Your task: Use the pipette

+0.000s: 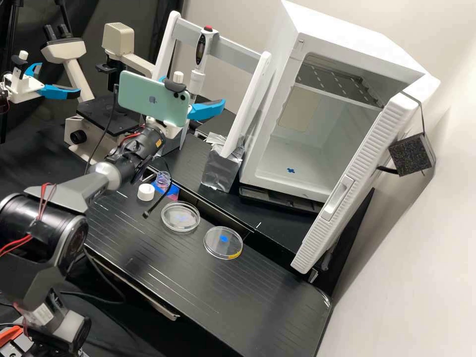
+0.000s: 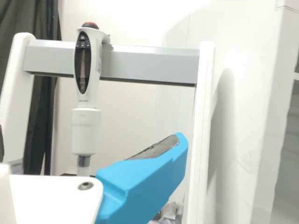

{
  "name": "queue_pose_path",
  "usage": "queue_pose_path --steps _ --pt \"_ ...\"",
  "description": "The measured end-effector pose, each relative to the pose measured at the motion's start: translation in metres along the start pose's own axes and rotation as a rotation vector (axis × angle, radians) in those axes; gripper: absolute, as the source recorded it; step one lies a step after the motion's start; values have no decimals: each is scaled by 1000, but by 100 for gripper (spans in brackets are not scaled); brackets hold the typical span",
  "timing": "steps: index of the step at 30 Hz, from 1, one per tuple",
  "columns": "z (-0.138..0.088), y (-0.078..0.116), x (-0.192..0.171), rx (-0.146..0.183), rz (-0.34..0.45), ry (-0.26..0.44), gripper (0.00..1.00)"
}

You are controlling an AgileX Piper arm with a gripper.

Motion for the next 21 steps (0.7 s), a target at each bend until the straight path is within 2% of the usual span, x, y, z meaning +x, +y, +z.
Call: queue_pose_path --steps 4,13,21 --pt "-10 -1 16 -36 -23 -7 100" --pt "-26 -3 40 -86 -39 -11 100" --pt "-25 -10 56 -87 -77 -41 100"
